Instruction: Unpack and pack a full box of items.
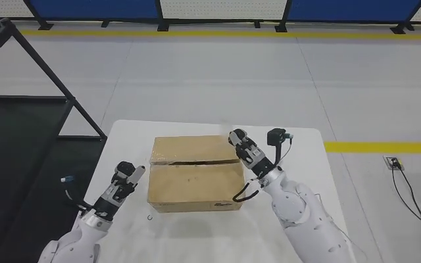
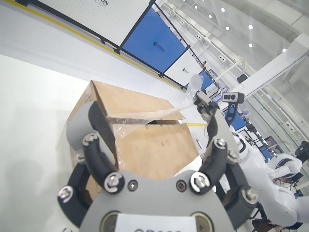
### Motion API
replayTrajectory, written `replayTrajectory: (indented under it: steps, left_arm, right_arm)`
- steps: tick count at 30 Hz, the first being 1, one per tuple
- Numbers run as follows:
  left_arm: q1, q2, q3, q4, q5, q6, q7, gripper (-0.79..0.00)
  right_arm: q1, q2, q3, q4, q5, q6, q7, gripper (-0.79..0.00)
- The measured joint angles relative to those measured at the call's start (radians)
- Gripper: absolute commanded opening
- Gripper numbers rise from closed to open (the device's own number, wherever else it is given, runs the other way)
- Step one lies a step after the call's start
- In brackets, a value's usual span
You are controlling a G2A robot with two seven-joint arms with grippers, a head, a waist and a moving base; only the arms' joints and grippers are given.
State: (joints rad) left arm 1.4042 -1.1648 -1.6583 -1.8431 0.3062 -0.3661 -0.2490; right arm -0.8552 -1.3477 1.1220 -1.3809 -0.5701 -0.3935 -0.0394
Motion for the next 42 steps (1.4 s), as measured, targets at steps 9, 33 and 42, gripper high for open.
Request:
replayTrajectory:
  steps: [9, 33, 42]
  left_arm:
    - [0.003, -0.006, -0.044, 0.031, -0.171, 0.073, 0.057, 0.0]
    - [-0.078, -0.023, 0.075, 0.041, -0.052, 0.131, 0.158, 0.0]
    - [-0.158, -0.034, 0.165, 0.119, 0.015, 0.144, 0.187, 0.0]
  right_arm:
    - [-0.003, -0.012, -0.016, 0.046, 0.024, -0.02, -0.056, -0.785]
    - [-0.14, -0.018, 0.005, -0.101, 0.034, 0.164, -0.055, -0.785]
    - [-0.176, -0.024, 0.004, -0.14, 0.034, 0.209, -0.045, -0.785]
